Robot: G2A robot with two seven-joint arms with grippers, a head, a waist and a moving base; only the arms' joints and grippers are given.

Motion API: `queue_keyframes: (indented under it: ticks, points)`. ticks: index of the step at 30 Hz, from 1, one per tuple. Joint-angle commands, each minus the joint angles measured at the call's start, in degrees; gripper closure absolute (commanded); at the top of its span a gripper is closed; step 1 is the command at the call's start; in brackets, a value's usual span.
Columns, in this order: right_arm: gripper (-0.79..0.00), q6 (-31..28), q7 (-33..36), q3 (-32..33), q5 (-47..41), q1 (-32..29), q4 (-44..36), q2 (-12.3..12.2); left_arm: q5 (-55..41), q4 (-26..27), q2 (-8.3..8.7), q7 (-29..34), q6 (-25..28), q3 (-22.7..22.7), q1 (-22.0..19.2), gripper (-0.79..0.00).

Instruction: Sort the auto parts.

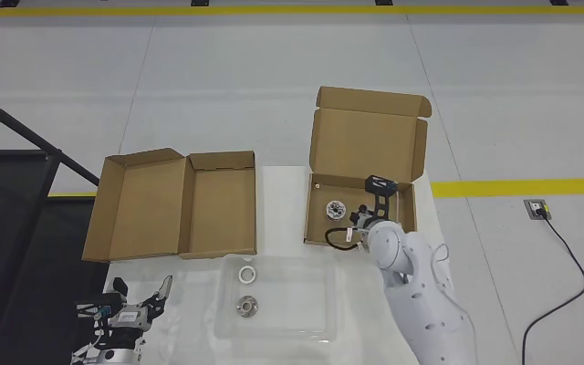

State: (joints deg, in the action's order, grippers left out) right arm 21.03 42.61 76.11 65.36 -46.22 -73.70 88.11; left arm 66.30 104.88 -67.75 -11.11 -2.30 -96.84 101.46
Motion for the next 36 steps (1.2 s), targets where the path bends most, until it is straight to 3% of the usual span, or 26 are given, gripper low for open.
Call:
queue_keyframes:
  ticks: [1,8,16,20,21,24,28,36]
  points:
    - [0.0,-0.52,-0.94,0.23,-0.9,0.61,1.67,0.02,0.0,0.0,0.0,0.0,0.0,0.0,0.0,-0.785]
    - [0.0,-4.74,-0.96,2.58,-3.92,-2.17,-1.9,-0.62,0.0,0.0,0.0,0.0,0.0,0.0,0.0,-0.785]
    - [0.0,-16.67,1.47,6.07,-12.36,-11.06,-13.67,-1.8,0.0,0.0,0.0,0.0,0.0,0.0,0.0,-0.785]
    - [-0.422,-23.76,3.59,7.15,-16.26,-16.66,-21.76,-2.51,0.0,0.0,0.0,0.0,0.0,0.0,0.0,-0.785]
    - [-0.566,-25.25,4.04,7.03,-16.72,-18.08,-23.85,-2.66,0.0,0.0,0.0,0.0,0.0,0.0,0.0,-0.785]
    - [-0.773,-28.93,5.54,5.98,-17.75,-22.33,-29.82,-3.07,0.0,0.0,0.0,0.0,0.0,0.0,0.0,-0.785]
    - [-0.785,-30.3,6.79,4.15,-16.64,-26.57,-35.5,-3.46,0.0,0.0,0.0,0.0,0.0,0.0,0.0,-0.785]
    - [-0.785,-30.3,6.79,4.15,-16.64,-26.57,-35.5,-3.46,0.0,0.0,0.0,0.0,0.0,0.0,0.0,-0.785]
